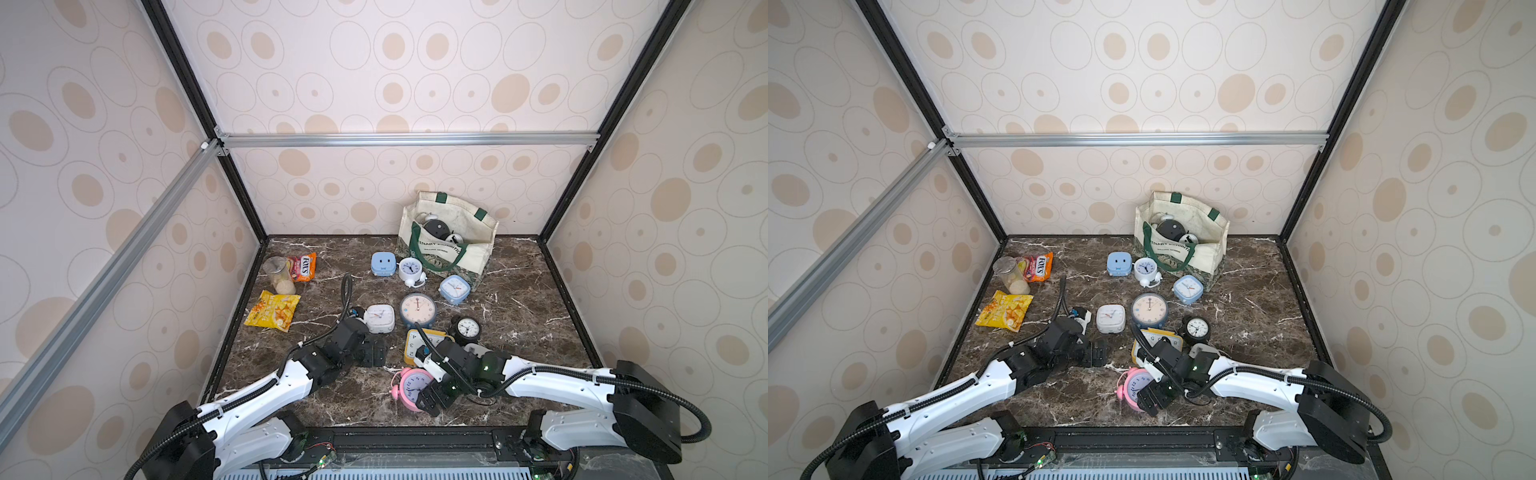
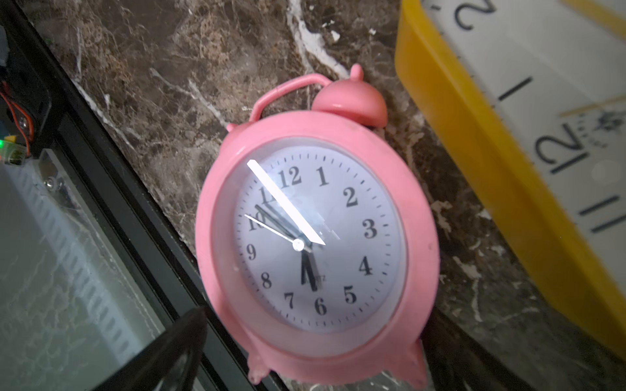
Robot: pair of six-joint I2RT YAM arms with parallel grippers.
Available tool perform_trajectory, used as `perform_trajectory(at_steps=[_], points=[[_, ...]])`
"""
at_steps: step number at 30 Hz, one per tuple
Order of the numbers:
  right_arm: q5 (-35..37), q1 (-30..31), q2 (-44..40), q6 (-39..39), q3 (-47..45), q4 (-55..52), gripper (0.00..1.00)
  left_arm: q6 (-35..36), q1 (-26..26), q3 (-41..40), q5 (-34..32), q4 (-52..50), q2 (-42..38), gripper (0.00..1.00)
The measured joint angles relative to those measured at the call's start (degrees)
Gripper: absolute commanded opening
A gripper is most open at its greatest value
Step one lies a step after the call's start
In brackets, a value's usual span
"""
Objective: Put the alarm clock into the canvas bag
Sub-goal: Pick up the alarm from the center of the board.
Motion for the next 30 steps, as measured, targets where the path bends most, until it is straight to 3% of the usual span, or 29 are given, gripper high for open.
perform_trajectory(at_steps=[10,15,20,23,30], points=[[6.1,4.57,4.87,-0.13,0.9,-0.96,0.97,0.0,0.66,0.0,0.24,0.22,0.33,0.98],[7.43,4.83,6.95,-0.02,2.1,-0.44,0.9,0.2,1.05,0.0,0.17,0.13,0.81,0.98],[7.67,4.83,7.21,0.2,2.12,0.76,0.76,1.11,1.84,0.11,0.7,0.02,1.05,0.98],[7.89,4.83,7.04,0.22,2.08,1.62,0.62,2.1,3.15,0.28,3.26,0.13,1.05,0.98],[9.09,4.83,1.68,0.22,-0.46,2.8,0.56,4.26,8.26,1.16,15.04,1.11,0.94,0.92]])
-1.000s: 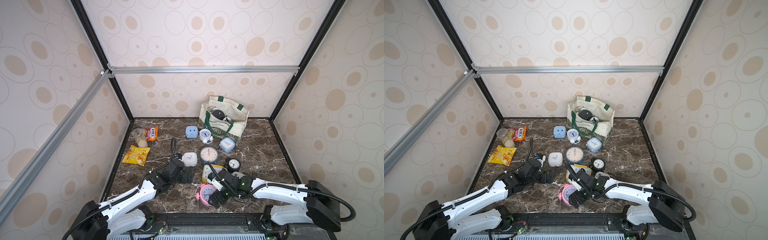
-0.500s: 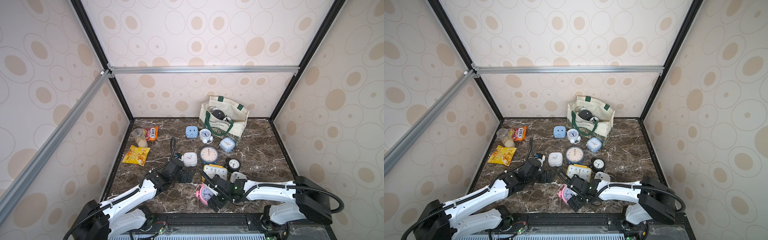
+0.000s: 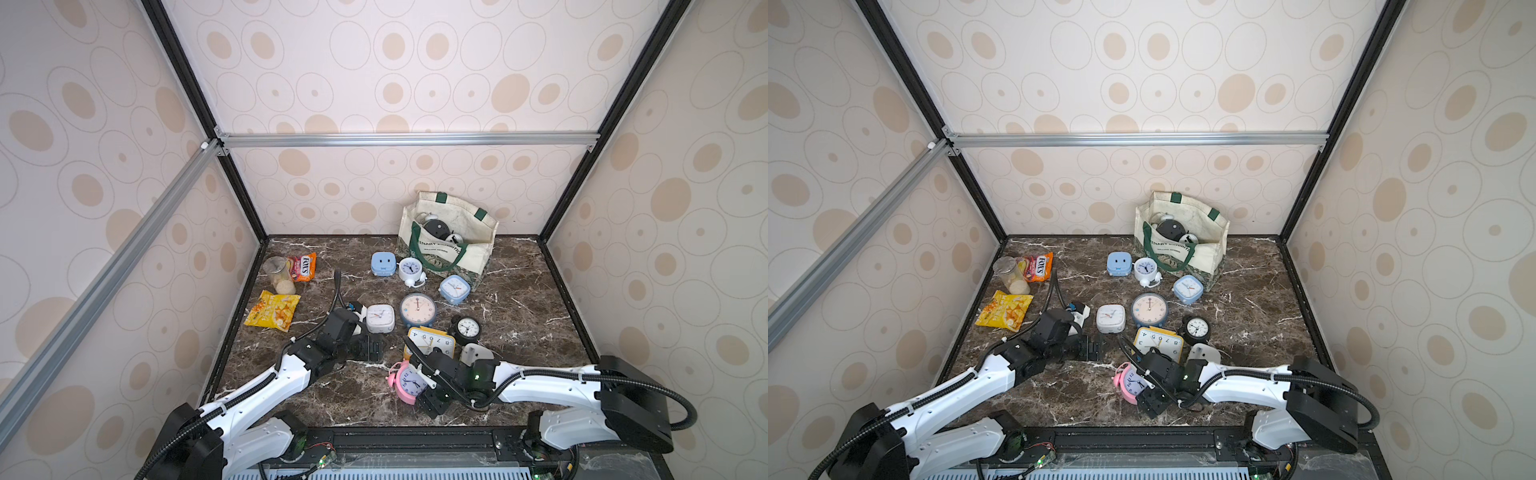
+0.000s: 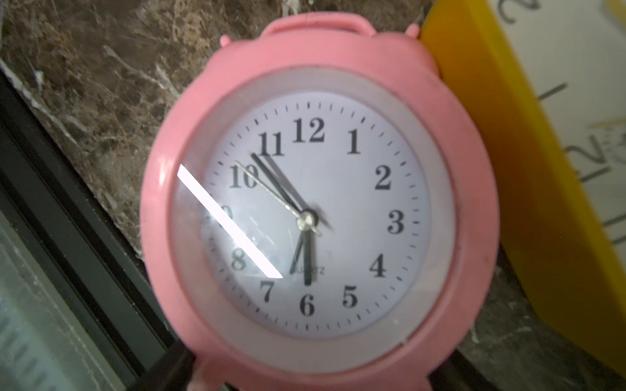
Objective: Put the alarm clock into the canvas bag
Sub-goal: Pick up the alarm from the center of the board.
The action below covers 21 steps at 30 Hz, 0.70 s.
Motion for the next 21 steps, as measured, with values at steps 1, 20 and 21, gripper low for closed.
perform_trajectory(at_steps=[1,20,21], points=[[0.35,0.0,-1.57,0.0,-0.55,0.24,0.56,0.24,0.57,0.09,1.86,0.0,0.02,0.9],[11.89,0.04,-18.6,-1.38,-6.19,7.67,0.52,-4.79,1.97,-0.02,27.12,11.82,5.01,0.62],[11.91,0.04,-18.93,-1.38,-6.29,7.78,0.52,-5.7,1.97,-0.13,27.06,12.63,5.01,0.63]])
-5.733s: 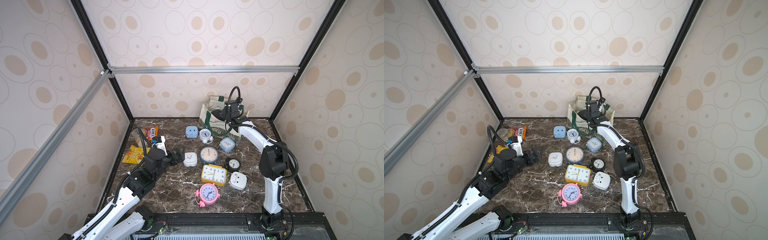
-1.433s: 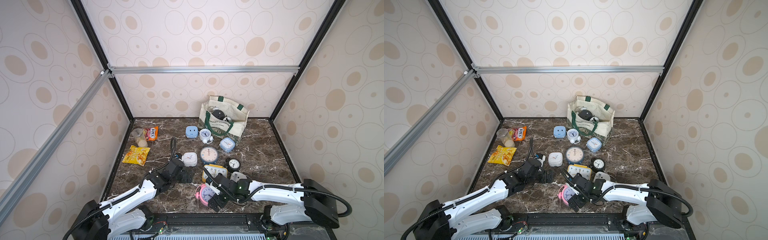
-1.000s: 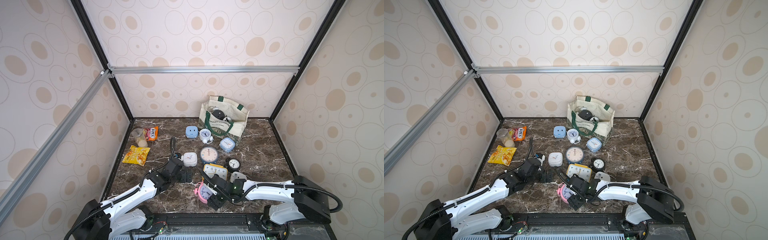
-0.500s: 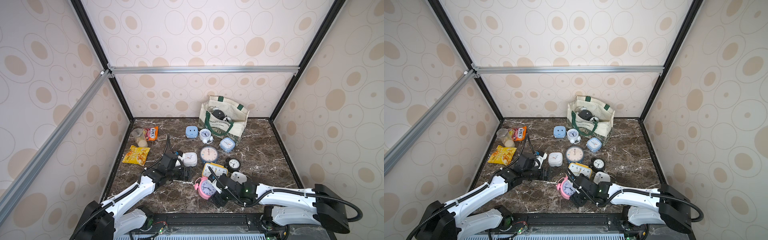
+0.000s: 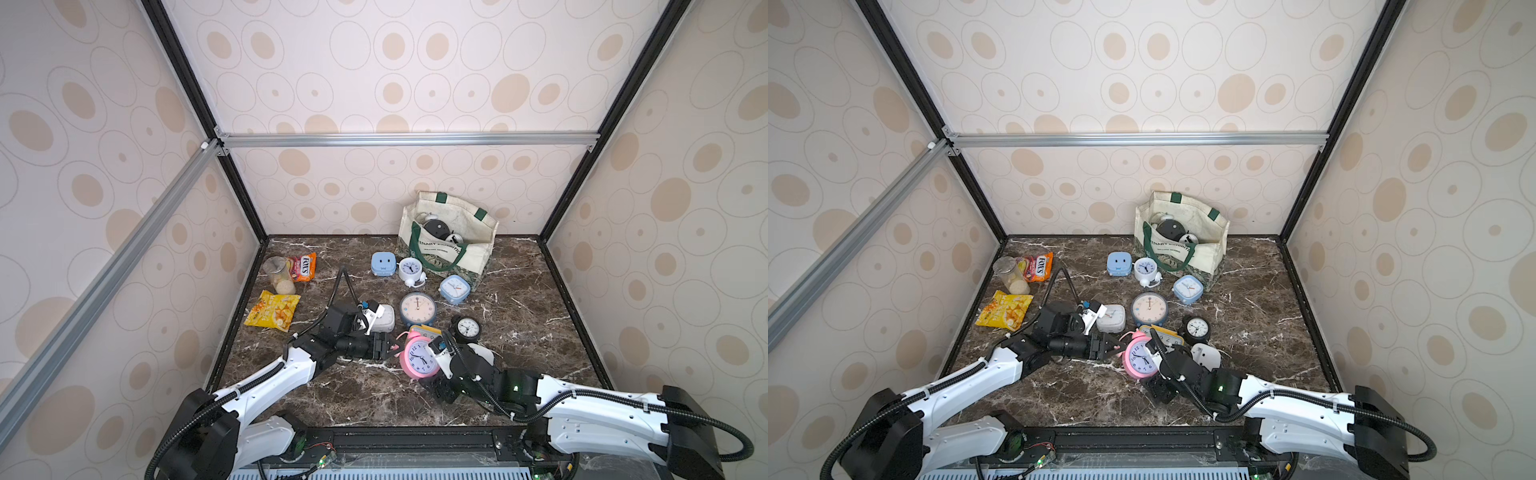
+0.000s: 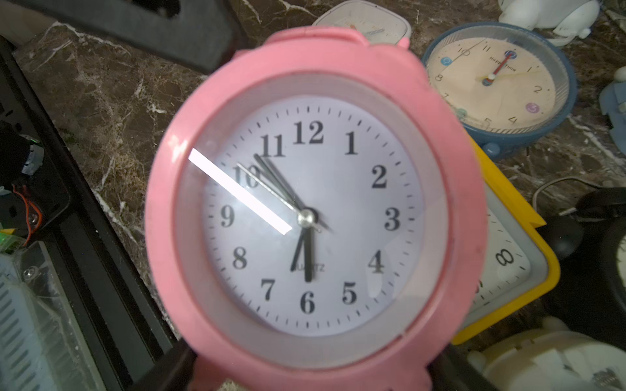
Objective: Put the alarm clock into the canvas bag
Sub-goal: Pick up the alarm from the center of the board.
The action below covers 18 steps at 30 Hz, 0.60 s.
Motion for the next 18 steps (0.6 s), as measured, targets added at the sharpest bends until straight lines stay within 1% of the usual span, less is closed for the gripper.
perform_trajectory(at_steps=[3,6,8,10,13,16,18], points=[[-0.04,0.0,-1.11,0.02,-0.59,0.7,0.52,-2.86,0.24,-0.63,-0.59,2.86,-0.09,0.62],[-0.04,0.0,-2.54,0.04,-1.42,1.09,0.52,-5.84,0.74,-1.7,-0.87,5.81,-0.2,0.59],[-0.04,0.0,-3.08,0.07,-1.7,1.07,0.52,-7.1,0.85,-1.77,-0.87,6.73,-0.17,0.58],[-0.02,0.0,-3.3,0.07,-1.77,1.11,0.52,-7.82,0.85,-1.77,-0.79,7.69,-0.17,0.56],[-0.02,0.0,-3.32,0.07,-1.81,1.14,0.52,-8.37,0.85,-1.77,-0.09,8.52,-0.07,0.49],[-0.04,0.0,-3.23,0.07,-1.81,1.46,0.52,-8.52,0.85,-1.77,0.92,8.87,0.74,0.46],[-0.07,0.0,-3.15,0.07,-1.81,1.66,0.52,-8.52,0.85,-1.77,1.33,8.85,1.4,0.46]])
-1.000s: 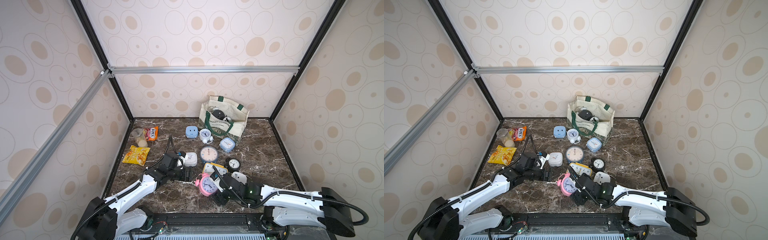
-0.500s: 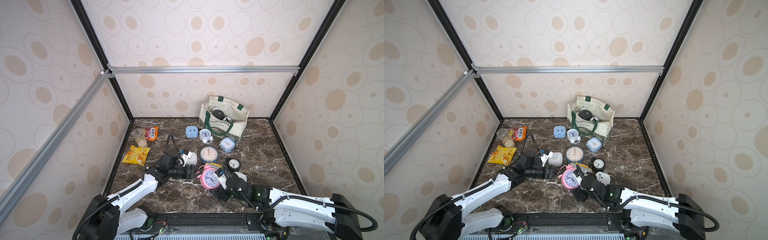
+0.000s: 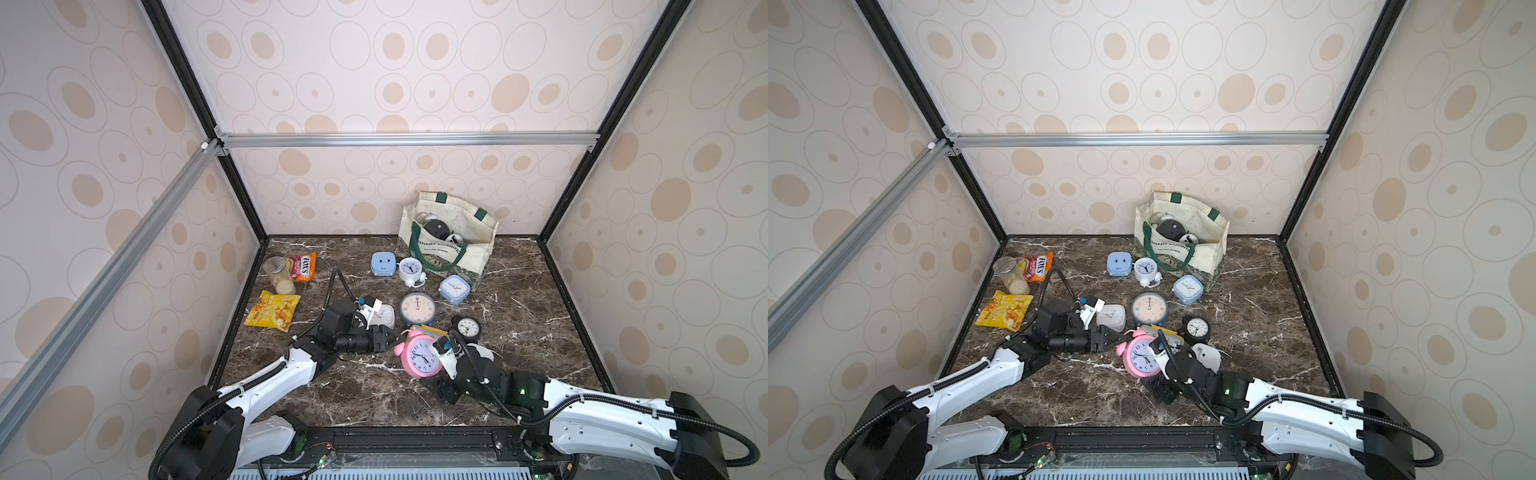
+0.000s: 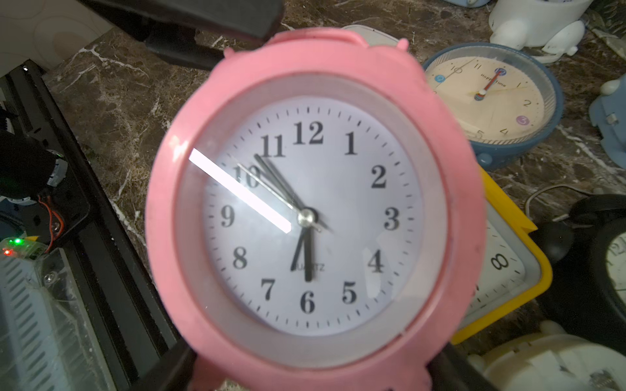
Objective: Put the alarm clock into the canvas bag
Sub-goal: Pick up the alarm from the center of the board.
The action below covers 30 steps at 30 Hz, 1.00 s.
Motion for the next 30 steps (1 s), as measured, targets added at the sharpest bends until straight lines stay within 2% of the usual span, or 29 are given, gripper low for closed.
perform_trajectory(at_steps=[6,16,21,30], points=[[-0.09,0.0,0.04,0.0,0.0,0.26,0.52,-0.61,0.0,-0.09,0.35,0.85,0.31,0.35],[-0.35,0.0,0.04,0.0,-0.44,0.46,0.51,-3.82,0.02,-1.49,1.33,4.44,1.22,0.24],[-0.59,0.0,0.04,0.0,-0.52,0.74,0.51,-5.7,0.24,-2.1,1.51,6.03,1.22,0.15],[-0.46,-0.04,0.02,-0.02,-0.68,1.14,0.51,-8.96,0.26,-2.54,1.77,8.28,1.64,0.07]])
